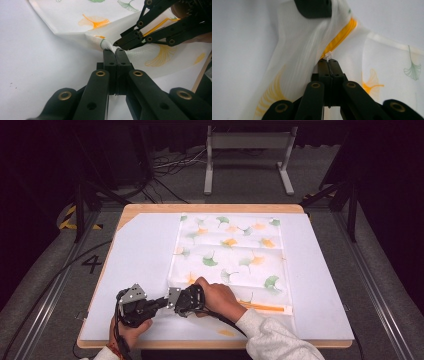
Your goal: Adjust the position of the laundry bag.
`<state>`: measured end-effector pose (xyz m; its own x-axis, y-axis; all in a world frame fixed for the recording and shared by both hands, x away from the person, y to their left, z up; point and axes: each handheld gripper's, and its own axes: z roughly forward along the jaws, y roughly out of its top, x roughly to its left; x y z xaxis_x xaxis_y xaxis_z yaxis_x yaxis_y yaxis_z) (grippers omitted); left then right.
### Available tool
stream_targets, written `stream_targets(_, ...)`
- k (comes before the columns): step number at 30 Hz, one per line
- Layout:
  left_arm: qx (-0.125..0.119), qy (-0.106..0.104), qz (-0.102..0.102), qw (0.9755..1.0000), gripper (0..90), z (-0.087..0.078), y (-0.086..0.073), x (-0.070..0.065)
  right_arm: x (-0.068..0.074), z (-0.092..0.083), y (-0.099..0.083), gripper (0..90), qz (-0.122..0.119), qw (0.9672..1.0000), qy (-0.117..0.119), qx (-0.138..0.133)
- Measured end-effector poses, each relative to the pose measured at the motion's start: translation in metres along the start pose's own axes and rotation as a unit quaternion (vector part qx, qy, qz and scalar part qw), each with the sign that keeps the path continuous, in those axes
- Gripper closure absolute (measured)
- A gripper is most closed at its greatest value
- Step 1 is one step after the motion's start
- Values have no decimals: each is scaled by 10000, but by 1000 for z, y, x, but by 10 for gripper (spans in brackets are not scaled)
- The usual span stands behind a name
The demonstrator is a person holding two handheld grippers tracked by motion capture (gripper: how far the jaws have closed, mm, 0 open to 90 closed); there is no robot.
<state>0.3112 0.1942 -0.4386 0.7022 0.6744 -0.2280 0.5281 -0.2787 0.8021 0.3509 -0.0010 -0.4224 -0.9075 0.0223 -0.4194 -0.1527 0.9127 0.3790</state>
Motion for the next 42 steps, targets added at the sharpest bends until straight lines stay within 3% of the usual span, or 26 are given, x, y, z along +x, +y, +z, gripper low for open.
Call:
stream_targets(6,110,64,208,9997,892,2,0,-4,-2,-3,-9,900,77,9999,92,-7)
stream_targets(13,185,65,249,9995,892,3,-2,-6,-2,-9,-17,900,100,9998,156,-33)
stream_targets(18,239,66,230,9994,892,2,-3,-5,-2,-11,-25,900,100,9998,118,99)
stream_targets(27,332,83,366,9987,891,5,-4,-8,-2,-17,-37,900,123,9997,163,150)
stream_targets(42,374,19,411,9985,891,8,-4,-6,-3,-28,-65,900,357,9991,216,107)
